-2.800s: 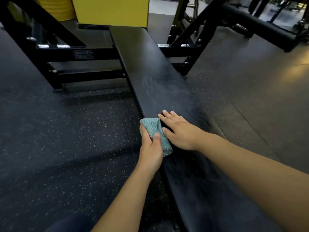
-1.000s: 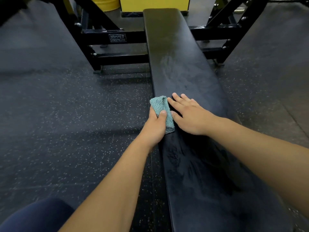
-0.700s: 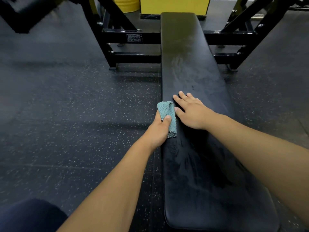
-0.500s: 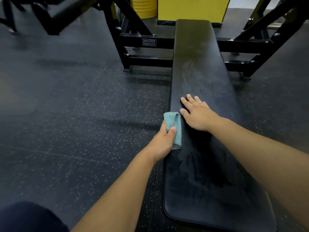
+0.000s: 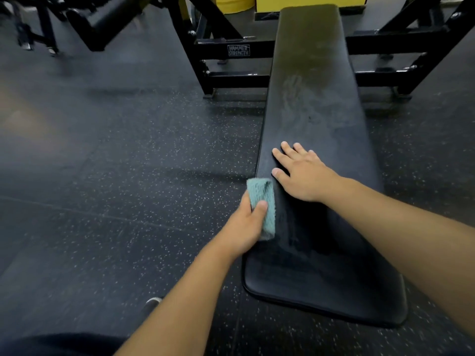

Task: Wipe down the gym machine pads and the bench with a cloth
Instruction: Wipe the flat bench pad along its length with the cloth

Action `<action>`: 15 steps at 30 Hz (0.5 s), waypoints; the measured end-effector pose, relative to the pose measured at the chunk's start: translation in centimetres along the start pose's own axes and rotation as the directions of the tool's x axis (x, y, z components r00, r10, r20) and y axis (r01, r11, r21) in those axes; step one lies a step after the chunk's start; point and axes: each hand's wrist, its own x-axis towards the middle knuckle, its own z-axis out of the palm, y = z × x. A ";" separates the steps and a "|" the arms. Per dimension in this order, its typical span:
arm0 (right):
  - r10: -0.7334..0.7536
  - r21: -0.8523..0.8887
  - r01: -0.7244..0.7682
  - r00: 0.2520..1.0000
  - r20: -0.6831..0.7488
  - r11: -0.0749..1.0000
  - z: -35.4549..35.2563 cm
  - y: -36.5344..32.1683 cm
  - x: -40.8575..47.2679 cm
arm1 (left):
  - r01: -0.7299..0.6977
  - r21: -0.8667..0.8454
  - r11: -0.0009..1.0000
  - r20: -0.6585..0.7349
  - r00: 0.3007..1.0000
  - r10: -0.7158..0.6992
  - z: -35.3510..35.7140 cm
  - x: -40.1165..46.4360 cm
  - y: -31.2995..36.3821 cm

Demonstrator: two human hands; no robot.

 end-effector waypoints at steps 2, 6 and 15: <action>-0.016 0.006 0.016 1.000 0.006 1.000 0.2 -0.2 -0.6 | 0.018 0.047 0.999 -0.035 0.999 -0.016 -0.1 2.0 1.1; -0.054 0.016 0.054 0.998 0.038 0.998 0.5 -0.3 -2.1 | 0.025 0.085 0.996 -0.060 0.998 -0.020 0.0 3.1 1.9; -0.083 -0.008 0.083 0.996 0.045 0.997 0.9 0.3 -2.2 | 0.036 0.048 0.998 -0.057 0.998 -0.033 1.3 -4.5 -1.0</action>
